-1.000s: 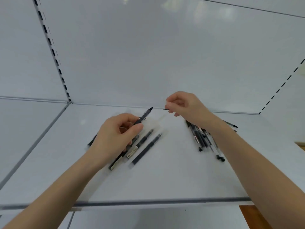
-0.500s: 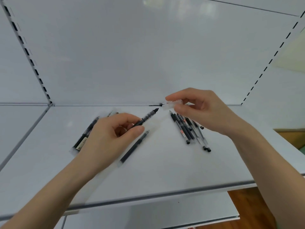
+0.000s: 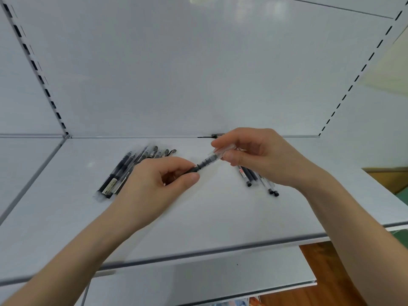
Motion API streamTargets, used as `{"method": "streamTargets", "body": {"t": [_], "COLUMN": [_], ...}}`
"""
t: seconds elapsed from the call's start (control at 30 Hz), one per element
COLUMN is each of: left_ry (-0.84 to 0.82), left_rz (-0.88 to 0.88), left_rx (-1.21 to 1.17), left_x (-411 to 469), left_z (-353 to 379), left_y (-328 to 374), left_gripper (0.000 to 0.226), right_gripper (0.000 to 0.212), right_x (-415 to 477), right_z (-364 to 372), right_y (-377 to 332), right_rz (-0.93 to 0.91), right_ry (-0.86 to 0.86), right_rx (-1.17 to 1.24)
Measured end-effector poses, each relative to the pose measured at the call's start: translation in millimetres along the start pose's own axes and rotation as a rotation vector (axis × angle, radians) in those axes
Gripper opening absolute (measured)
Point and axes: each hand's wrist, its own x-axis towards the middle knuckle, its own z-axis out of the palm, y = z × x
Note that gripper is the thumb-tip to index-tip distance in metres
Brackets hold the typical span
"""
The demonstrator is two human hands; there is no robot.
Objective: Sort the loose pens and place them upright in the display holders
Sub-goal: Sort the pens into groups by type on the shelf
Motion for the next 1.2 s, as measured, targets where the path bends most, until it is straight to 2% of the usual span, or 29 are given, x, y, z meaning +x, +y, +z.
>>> {"method": "streamTargets", "body": {"t": [0.23,0.3,0.37,0.47,0.5,0.63,0.77,0.9,1.0,1.1,1.2], "left_ry": [0.018,0.040,0.079,0.145,0.164,0.203,0.178,0.185,0.184,0.130,0.053], "left_rz": [0.039,0.041,0.045,-0.014,-0.036,-0.071,-0.080,-0.040,-0.018,-0.039,-0.163], "left_rx": [0.038,0.105,0.249,0.490,0.543,0.771,0.839,0.814,0.686,0.429,-0.004], "left_x": [2.5,8.0,16.5,26.0,27.0,26.9,27.8,27.8,30.5,38.7,49.8], "left_z": [17.0,22.2,24.7,23.9,23.1,23.5,24.3,24.0,25.3,30.6,44.2], "left_y": [-7.0,-10.0,-13.9,-26.7,-30.9,-40.5,-41.4,-43.2,-38.2,-23.8,-5.9], "left_gripper": [0.019,0.020,0.010,0.017,0.019,0.020,0.023,0.020,0.020,0.026,0.021], "right_gripper": [0.031,0.028,0.027,0.010,0.003,0.021,0.024,0.022,0.022,0.026,0.022], "right_x": [-11.0,-13.0,-12.2,-12.2,-13.4,-18.4,-13.2,-7.8,-8.6,-16.1,-21.7], "right_z": [12.7,12.2,8.8,6.1,6.3,17.0,23.4,23.5,22.4,22.2,25.7], "right_y": [11.8,18.3,30.9,50.6,55.7,64.6,58.1,56.2,57.7,54.8,41.8], "right_rz": [0.043,0.080,0.146,0.262,0.307,0.460,0.491,0.523,0.509,0.419,0.319], "right_ry": [0.078,0.089,0.175,0.414,0.431,0.251,0.222,0.174,0.212,0.333,0.342], "right_rx": [0.116,0.163,0.139,-0.200,-0.324,-0.642,-0.828,-0.911,-0.830,-0.494,-0.160]}}
